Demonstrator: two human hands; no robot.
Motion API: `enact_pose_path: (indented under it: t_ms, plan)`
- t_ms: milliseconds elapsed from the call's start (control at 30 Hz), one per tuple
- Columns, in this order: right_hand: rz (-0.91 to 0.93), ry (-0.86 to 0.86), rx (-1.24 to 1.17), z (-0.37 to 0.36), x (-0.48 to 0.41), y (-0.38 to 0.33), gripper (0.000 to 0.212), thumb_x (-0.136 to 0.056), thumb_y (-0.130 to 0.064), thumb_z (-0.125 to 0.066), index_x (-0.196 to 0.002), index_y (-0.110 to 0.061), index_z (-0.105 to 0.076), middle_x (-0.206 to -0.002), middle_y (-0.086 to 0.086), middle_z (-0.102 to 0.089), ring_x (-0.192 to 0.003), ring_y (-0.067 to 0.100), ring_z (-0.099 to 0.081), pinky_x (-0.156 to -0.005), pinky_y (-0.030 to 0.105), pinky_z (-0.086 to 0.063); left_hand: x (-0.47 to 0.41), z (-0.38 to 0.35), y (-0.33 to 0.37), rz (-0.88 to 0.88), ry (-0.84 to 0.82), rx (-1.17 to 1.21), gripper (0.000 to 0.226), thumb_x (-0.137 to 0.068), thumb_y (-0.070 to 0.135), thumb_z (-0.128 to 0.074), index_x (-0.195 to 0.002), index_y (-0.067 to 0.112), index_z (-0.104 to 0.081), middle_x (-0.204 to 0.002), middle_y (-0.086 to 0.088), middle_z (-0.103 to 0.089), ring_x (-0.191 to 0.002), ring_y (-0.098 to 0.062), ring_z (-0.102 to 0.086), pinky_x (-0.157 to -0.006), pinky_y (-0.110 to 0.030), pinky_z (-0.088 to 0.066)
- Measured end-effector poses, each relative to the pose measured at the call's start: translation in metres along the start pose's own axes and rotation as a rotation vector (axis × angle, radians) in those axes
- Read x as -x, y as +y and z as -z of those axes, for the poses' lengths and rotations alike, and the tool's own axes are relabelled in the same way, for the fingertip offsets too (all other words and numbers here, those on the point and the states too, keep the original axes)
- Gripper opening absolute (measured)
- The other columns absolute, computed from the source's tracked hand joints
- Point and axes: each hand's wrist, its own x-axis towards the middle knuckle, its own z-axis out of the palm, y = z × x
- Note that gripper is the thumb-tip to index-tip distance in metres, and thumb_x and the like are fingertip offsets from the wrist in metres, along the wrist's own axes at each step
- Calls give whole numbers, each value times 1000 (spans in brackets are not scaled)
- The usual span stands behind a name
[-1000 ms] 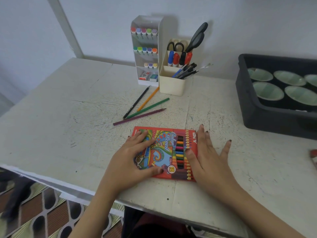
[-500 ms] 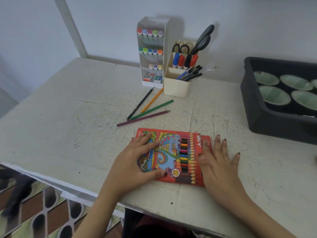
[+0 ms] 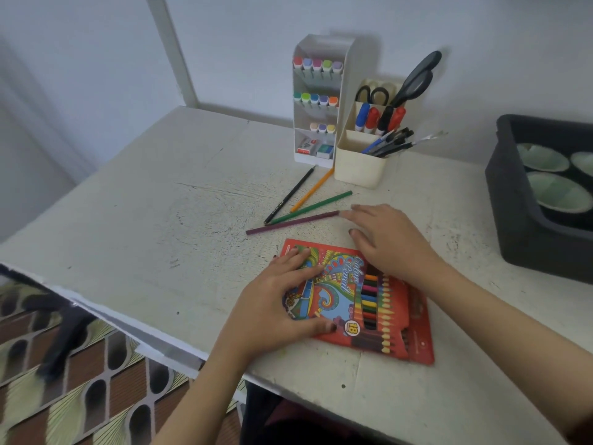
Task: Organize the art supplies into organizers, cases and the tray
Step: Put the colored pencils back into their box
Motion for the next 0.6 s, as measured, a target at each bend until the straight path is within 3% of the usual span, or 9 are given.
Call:
enact_pose_path:
  t_ms: [133,200,300,367,500,600]
  plan:
    - [85,-8,42,-9,-24,-1,40,-98,-25,-44,-137,-23,-48,-147,6,-41,-132,26,-38,-105,39,-28,0,1,0,13,3,3,80,-55,76,-63,-129,50,-47,-146,28,-28,-137,11,-17,-112,-13,-9]
    - [103,40,51,-12,-29,0,35,-95,-27,-50,-129,-21,-58,-140,6,-50,-126,27,-45,-102,39,-32,0,1,-1,16,0,1,81,-55,76,-63,-129,49,-48,-147,28,-28,-137,12,-16,-112,-13,-8]
    - [122,149,52,-14,-29,0,17,-90,-25,-59,-99,-17,-71,-110,3,-67,-104,25,-56,-87,35,-35,0,1,-1,7,0,4,79,-55,77,-63,-128,50,-48,-146,29,-28,-135,17,-14,-110,-8,-5]
    - [112,190,28,-12,-24,-1,9,-88,-20,-61,-84,-15,-68,-91,0,-67,-91,23,-55,-80,31,-30,0,2,-1,5,-5,-4,78,-55,77,-62,-128,52,-47,-144,32,-26,-133,20,-12,-107,-4,-3]
    - [66,181,4,-2,-10,0,9,-90,-18,-57,-85,-16,-64,-82,-3,-65,-84,17,-51,-77,25,-23,0,2,-2,-1,-14,-15,80,-56,79,-60,-129,51,-46,-143,33,-24,-132,20,-12,-105,-2,-1]
    - [28,206,-79,9,7,4,9,-90,-12,-58,-92,-15,-66,-81,-1,-68,-80,20,-55,-78,28,-32,1,2,-3,-1,-11,-20,80,-56,79,-60,-129,51,-46,-143,34,-24,-131,21,-11,-104,-2,-2]
